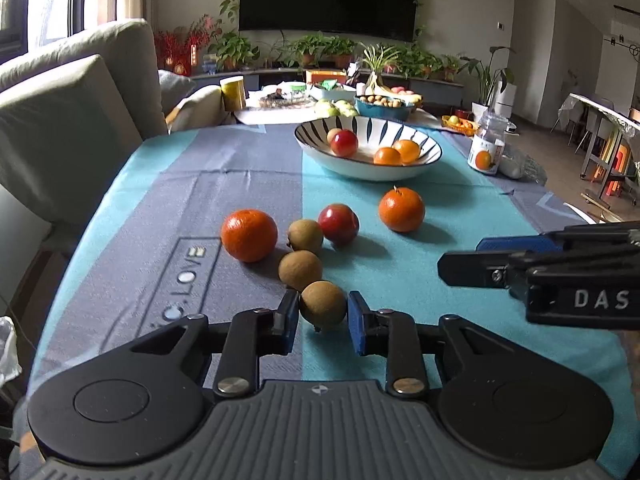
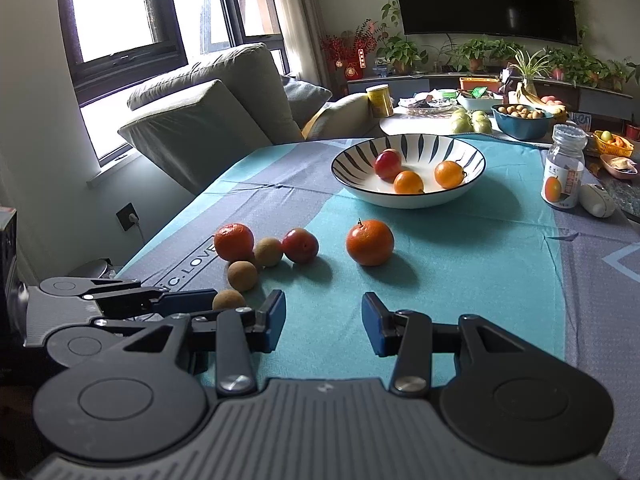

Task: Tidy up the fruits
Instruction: 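Grasp a kiwi with the left tool while the right tool grasps another kiwi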

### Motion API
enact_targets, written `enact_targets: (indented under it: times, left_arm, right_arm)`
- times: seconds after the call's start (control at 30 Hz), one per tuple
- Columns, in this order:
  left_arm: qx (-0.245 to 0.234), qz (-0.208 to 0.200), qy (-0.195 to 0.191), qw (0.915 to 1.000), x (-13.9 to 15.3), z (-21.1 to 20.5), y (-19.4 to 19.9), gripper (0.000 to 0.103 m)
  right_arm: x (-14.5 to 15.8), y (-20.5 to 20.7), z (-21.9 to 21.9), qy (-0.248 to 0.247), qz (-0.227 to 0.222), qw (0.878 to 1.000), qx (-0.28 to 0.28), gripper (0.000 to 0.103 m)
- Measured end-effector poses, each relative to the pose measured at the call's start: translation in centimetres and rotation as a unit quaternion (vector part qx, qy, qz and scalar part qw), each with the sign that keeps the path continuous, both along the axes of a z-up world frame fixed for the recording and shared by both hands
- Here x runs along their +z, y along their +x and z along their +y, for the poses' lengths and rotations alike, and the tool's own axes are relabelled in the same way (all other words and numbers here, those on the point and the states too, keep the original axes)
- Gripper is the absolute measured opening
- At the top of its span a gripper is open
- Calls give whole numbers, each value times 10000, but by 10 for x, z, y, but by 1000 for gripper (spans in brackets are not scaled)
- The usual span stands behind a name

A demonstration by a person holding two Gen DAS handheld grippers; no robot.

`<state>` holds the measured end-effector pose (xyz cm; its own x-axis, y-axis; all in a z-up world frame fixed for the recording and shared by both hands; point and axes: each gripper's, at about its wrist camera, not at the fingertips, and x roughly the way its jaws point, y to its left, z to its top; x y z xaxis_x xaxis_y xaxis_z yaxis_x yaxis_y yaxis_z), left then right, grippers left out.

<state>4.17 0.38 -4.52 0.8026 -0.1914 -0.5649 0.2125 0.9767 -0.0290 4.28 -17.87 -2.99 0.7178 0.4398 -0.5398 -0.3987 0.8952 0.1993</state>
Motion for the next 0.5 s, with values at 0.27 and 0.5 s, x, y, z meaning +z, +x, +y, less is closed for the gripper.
enact_targets:
  times: [0.27,0.5]
  left_arm:
    - [609,-176,87,9980,14,36,-6,25]
    - [921,-224,-36,9955,17,61,-5,25]
  right_arm:
    - [-4,9,27,-44,66,9991,410,78]
    - [-14,30,60,-134,224,9980,584,78]
